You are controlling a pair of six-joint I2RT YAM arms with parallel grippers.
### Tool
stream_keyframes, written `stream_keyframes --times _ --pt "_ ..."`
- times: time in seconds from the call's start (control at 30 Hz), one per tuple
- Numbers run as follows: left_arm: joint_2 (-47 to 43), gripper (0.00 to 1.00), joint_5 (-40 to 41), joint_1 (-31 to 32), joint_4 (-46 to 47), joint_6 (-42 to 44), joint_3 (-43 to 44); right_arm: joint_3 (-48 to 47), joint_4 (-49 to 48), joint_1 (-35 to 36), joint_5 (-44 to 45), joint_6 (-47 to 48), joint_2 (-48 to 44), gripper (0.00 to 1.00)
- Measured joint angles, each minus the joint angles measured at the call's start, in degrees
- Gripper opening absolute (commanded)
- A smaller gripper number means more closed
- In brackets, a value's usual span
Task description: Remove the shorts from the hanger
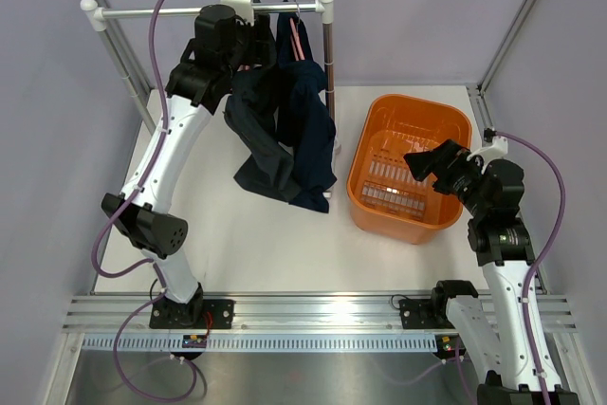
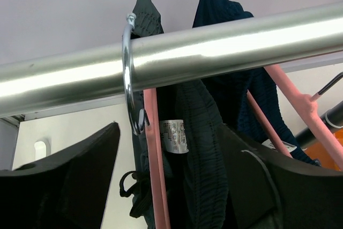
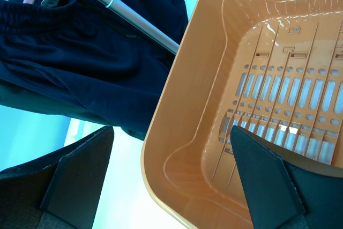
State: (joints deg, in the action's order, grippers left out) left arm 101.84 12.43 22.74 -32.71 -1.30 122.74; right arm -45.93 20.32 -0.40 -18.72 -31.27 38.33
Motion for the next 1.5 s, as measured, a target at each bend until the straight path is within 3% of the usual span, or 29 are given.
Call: stream_keyframes --times 0.6,0.77,0.9,1.0,1.5 --pt "0.3 0.48 0.2 0.0 0.9 1.6 -1.8 0.3 -1.2 0.0 0.0 0.0 0.9 0.99" --pt "0.3 0.34 0.5 0.0 1.4 1.9 -2.7 0.3 -1.2 0.0 -0.4 0.0 0.9 1.00" --pt "0.3 0.10 0.9 0.0 2.4 2.2 -3.3 0.4 -1.3 0.0 -0.4 0.0 0.9 1.00" --pt "0.3 0.00 1.3 -0.1 2.5 2.6 -3.3 0.6 -1.6 0.0 -0.4 0.0 0.9 1.00" --pt "-4.2 0.00 1.3 -0.1 1.3 2.7 -4.0 1.4 -2.9 0.0 -1.7 0.0 1.0 0.99"
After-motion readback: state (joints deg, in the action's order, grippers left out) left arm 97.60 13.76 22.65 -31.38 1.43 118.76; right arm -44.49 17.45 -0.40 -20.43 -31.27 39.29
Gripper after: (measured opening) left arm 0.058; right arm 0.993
